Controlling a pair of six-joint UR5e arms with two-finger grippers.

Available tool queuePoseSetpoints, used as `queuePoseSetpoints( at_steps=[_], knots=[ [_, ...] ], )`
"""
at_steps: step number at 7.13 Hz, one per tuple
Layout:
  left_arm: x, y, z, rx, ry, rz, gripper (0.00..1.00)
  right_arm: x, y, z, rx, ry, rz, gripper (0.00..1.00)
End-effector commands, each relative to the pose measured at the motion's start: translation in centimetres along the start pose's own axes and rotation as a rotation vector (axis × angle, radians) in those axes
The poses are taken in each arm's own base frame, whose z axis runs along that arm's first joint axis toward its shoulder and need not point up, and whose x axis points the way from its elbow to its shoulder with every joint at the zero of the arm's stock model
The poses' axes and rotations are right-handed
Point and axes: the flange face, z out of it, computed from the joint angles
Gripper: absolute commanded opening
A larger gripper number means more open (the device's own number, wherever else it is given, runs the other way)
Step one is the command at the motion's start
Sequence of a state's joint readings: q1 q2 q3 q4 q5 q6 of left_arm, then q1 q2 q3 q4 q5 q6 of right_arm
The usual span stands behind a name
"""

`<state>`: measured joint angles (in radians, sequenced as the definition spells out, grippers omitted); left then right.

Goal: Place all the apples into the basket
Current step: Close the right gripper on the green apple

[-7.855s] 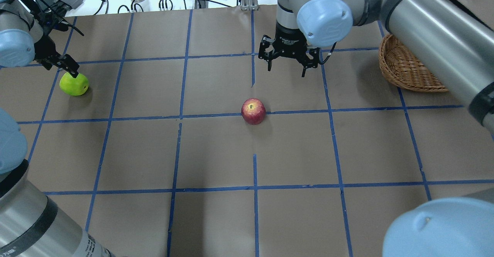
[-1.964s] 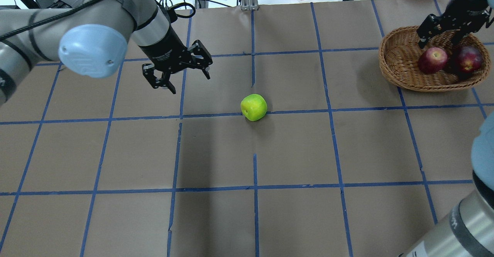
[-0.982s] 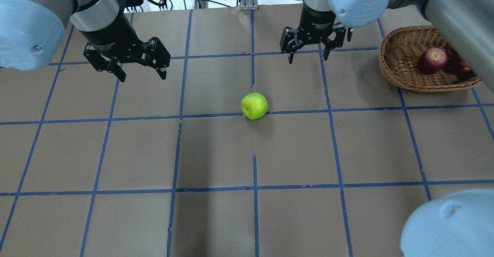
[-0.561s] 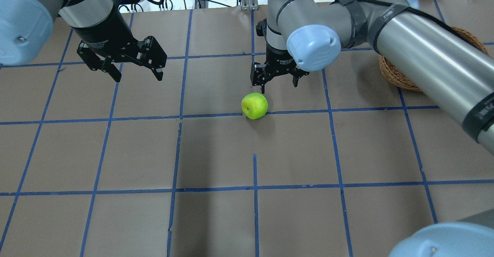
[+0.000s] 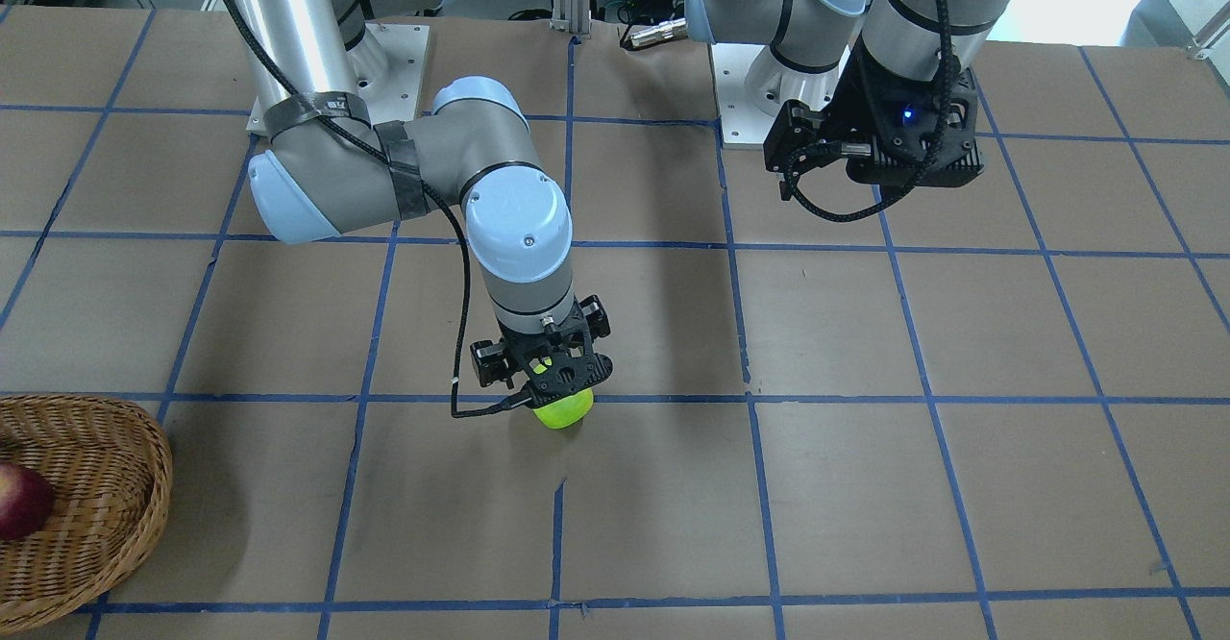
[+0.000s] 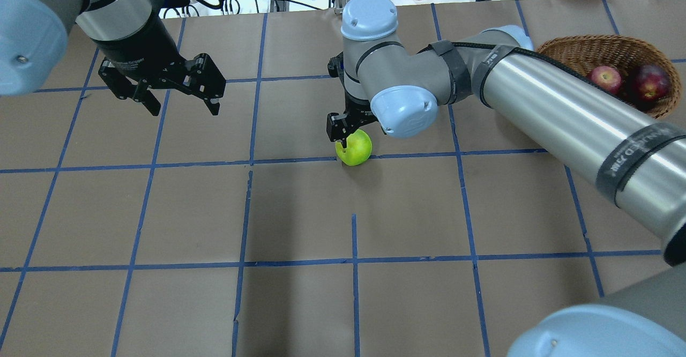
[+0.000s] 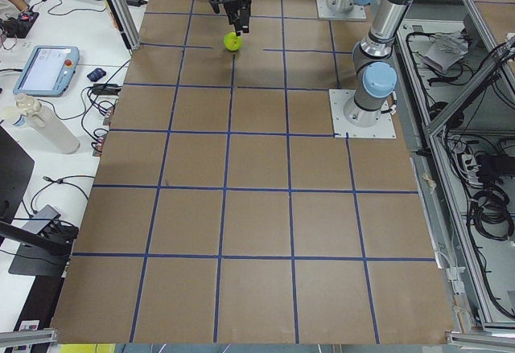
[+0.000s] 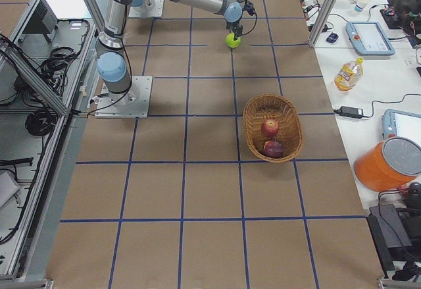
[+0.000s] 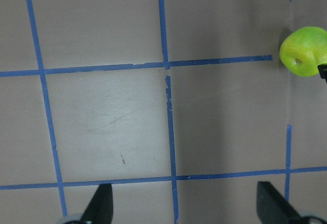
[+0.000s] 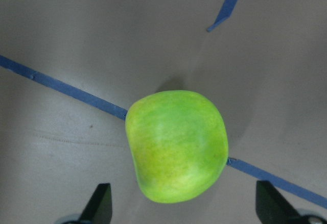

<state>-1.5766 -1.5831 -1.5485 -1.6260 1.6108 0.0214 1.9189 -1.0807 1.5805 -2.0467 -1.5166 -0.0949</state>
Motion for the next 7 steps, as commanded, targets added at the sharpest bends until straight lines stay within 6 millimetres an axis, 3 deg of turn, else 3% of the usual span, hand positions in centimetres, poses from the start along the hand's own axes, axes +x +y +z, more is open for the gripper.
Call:
queuePoseSetpoints(
  at_steps=[1, 2, 4, 7],
  knots=[
    [-0.18, -0.41, -0.17, 0.025, -0.003, -0.027, 1.0, -0.25, -0.23, 1.09, -0.007, -0.023, -0.052, 1.0],
    [-0.2, -0.66, -0.44, 0.051, -0.003, -0.028, 1.0, -1.23, -0.29, 1.32, -0.004, -0.074, -0.079, 1.0],
    [-0.35, -0.56, -0.57, 0.053, -0.011, -0.027, 1.0, -0.97, -0.46, 1.96, -0.005, -0.062, -0.113, 1.0],
    [-0.37, -0.54, -0.49, 0.051, -0.013, -0.019, 1.0, -0.74, -1.01, 1.27, 0.027, -0.056, -0.114, 1.0]
  ],
)
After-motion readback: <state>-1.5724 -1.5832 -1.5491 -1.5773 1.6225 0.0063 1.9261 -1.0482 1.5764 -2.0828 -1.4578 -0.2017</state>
